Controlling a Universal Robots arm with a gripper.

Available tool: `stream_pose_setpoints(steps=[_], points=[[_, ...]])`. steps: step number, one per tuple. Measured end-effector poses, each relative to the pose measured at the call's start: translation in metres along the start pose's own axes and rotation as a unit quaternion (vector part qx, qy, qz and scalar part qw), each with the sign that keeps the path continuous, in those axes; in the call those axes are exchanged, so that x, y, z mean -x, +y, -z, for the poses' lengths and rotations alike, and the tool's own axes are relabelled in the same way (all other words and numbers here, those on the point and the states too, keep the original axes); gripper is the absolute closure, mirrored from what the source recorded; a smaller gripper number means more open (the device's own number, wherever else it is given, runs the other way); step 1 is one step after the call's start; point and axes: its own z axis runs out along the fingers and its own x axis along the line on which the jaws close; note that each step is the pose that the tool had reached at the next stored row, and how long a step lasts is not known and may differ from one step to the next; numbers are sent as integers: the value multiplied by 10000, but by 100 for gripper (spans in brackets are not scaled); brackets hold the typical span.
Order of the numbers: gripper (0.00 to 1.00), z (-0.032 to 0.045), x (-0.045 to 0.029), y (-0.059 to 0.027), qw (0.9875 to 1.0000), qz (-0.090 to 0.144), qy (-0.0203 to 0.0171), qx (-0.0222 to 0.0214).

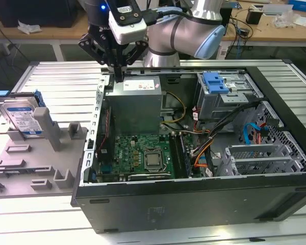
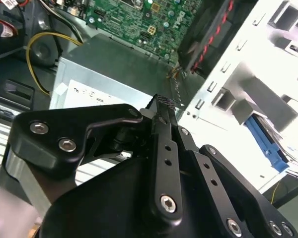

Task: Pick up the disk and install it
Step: 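Reach for the disk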

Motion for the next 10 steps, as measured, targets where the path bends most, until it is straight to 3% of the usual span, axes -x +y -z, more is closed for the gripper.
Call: stream_pose_setpoints(steps=[3, 5, 10], points=[[89, -3, -142, 28, 10000, -36, -1, -1], [89, -4, -193, 39, 10000, -49, -2, -2], [89, -11, -399, 78, 9999, -105, -4, -3]])
